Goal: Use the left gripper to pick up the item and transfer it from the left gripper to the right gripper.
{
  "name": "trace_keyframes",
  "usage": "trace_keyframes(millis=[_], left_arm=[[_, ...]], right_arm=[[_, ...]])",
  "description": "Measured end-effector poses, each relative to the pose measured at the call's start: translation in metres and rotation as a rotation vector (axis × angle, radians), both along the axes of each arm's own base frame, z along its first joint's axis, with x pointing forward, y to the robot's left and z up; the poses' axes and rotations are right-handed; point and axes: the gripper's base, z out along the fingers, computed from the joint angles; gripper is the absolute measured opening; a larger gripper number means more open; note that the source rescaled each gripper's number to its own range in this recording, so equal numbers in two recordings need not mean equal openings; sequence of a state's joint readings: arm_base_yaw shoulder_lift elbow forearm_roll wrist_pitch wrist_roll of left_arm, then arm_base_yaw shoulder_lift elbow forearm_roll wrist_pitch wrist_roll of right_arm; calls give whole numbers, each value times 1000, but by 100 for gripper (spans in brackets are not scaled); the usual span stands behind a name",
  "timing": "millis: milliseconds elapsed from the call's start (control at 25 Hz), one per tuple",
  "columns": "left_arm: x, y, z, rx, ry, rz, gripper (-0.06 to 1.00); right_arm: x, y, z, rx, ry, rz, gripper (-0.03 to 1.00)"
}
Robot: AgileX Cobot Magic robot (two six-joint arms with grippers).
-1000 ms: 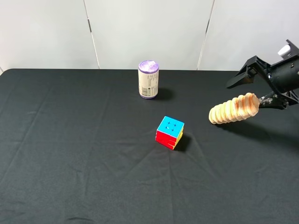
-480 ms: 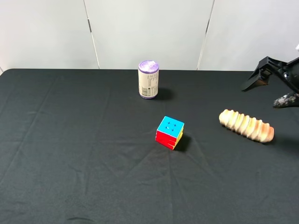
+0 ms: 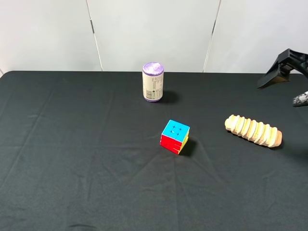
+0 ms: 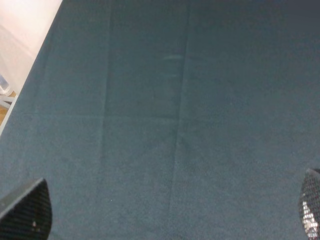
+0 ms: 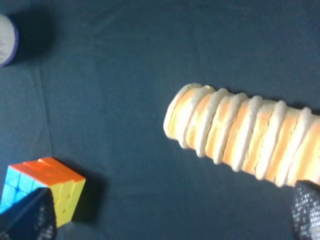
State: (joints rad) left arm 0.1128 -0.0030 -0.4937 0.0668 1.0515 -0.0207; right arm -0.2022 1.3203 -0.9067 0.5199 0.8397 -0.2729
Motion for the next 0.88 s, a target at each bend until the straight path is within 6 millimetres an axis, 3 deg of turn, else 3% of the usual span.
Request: trace_keyframes(millis=[520, 880], left_arm=[[0, 0, 0, 0, 0, 0, 100], [0, 0, 0, 0, 0, 0, 100]], right_arm=[[-49, 9, 42, -60, -66, 48, 100], [-101, 14, 70, -164, -118, 77, 100]])
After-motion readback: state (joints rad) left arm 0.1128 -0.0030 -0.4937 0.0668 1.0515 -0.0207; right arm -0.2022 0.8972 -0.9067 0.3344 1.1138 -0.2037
